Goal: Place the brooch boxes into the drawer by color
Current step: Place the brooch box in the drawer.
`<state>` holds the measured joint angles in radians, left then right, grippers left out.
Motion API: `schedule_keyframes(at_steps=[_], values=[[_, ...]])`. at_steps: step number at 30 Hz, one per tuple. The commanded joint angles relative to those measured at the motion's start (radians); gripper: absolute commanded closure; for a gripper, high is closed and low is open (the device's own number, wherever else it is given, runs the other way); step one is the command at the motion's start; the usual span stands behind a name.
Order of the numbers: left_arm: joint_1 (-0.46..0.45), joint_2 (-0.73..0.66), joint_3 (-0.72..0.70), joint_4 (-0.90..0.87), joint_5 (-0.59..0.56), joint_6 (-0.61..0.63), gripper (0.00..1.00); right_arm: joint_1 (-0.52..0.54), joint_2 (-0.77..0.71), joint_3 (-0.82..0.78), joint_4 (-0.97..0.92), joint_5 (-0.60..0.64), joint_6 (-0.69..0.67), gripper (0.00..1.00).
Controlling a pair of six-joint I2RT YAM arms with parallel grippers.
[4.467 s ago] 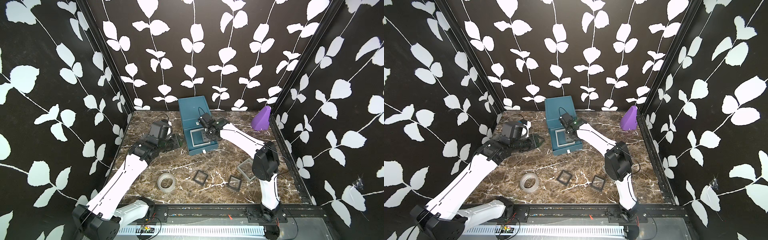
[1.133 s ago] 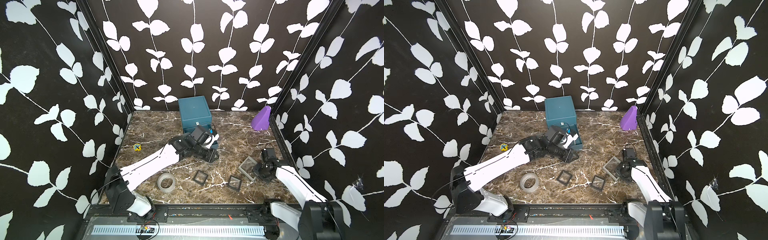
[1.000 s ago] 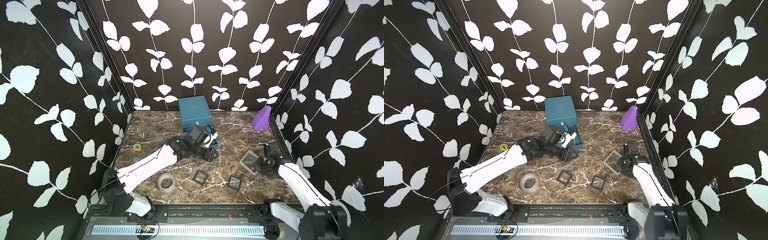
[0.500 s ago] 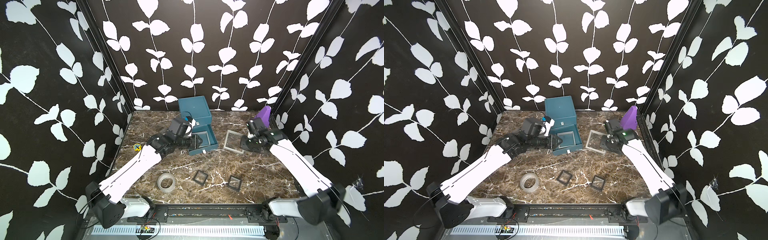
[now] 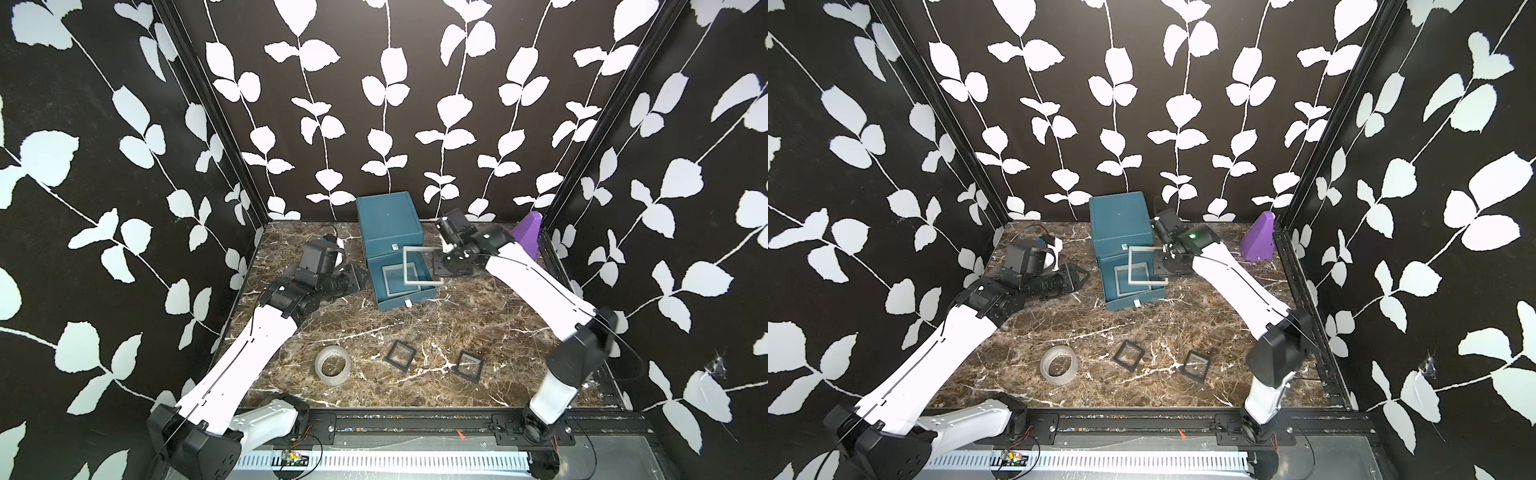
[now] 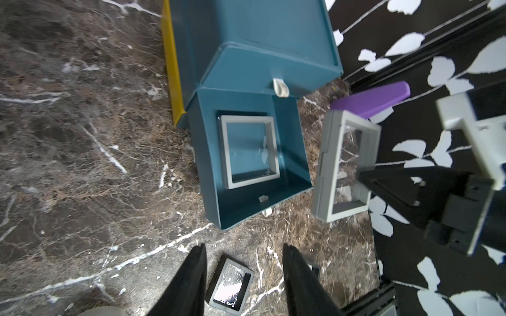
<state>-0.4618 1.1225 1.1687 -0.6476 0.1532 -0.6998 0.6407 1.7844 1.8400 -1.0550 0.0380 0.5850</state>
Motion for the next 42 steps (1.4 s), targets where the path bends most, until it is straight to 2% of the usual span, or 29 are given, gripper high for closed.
schedule_keyframes(at_steps=[1, 11, 30, 42], values=[[0.029, -0.037, -0.023, 0.015, 0.015, -0.033, 0.56, 0.033, 0.055, 0.079, -0.032, 0.016, -0.031, 1.0], [0.044, -0.031, -0.023, 0.034, 0.031, -0.036, 0.56, 0.053, 0.215, 0.185, -0.032, 0.027, -0.077, 1.0], [0.044, -0.017, -0.009, 0.026, 0.046, -0.029, 0.56, 0.052, 0.324, 0.186, 0.052, 0.028, -0.137, 1.0], [0.044, -0.018, -0.017, 0.026, 0.051, -0.033, 0.57, 0.051, 0.367, 0.211, 0.046, 0.047, -0.126, 1.0]])
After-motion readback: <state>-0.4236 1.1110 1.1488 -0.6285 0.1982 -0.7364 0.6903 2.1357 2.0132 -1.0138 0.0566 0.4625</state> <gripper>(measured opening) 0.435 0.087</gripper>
